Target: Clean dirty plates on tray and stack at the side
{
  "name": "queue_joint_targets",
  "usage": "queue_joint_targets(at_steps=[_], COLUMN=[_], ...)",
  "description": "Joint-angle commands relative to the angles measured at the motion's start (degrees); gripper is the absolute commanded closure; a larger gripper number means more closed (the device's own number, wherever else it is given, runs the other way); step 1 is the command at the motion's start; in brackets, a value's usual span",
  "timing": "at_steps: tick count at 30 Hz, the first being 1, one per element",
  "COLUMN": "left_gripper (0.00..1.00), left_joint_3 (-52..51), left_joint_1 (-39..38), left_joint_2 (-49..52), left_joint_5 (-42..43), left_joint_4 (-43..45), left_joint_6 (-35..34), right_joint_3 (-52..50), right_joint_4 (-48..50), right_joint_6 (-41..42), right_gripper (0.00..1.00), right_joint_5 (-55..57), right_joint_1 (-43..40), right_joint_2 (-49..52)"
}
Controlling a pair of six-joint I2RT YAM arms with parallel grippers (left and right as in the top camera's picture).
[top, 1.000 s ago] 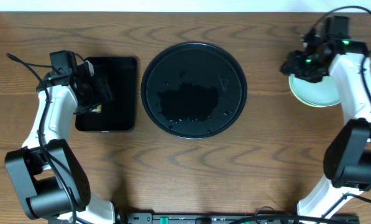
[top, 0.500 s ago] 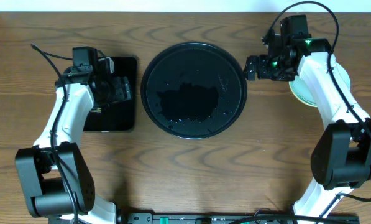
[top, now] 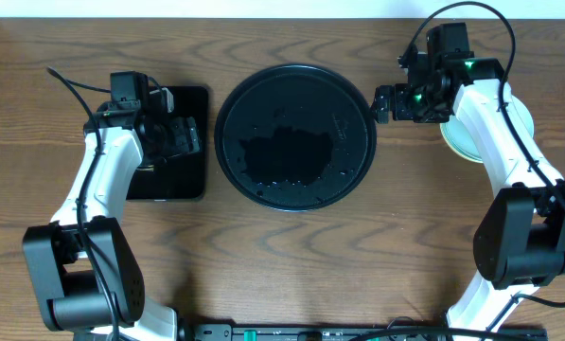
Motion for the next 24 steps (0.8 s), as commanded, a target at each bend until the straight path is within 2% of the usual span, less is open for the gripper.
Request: queue_joint_targets(at_steps=[1, 14, 18, 24], left_gripper=[0.17, 0.17, 0.16, 0.16], left_joint_3=[-0.39, -0.39, -0.39, -0.39], left_joint_1=[0.13, 0.13, 0.13, 0.13], left_joint_2=[-1.18, -1.18, -1.18, -1.18], left_joint_5=[-0.76, -0.76, -0.76, -0.76], left_joint_4=[-0.37, -0.37, -0.37, -0.37], left_joint_6=[-0.07, -0.07, -0.07, -0.07], right_joint_3=[-0.2, -0.2, -0.2, -0.2], right_joint_4=[-0.07, -0.09, -0.09, -0.09], right_joint_6=[-0.76, -0.76, -0.76, -0.76], right_gripper=[0.01, 0.01, 0.01, 0.01], right_joint_5=[-0.26, -0.24, -0.26, -0.26], right_joint_1=[0.44, 1.09, 2.82, 7.15], right_joint_2=[0.59, -0.66, -6.34, -20.0])
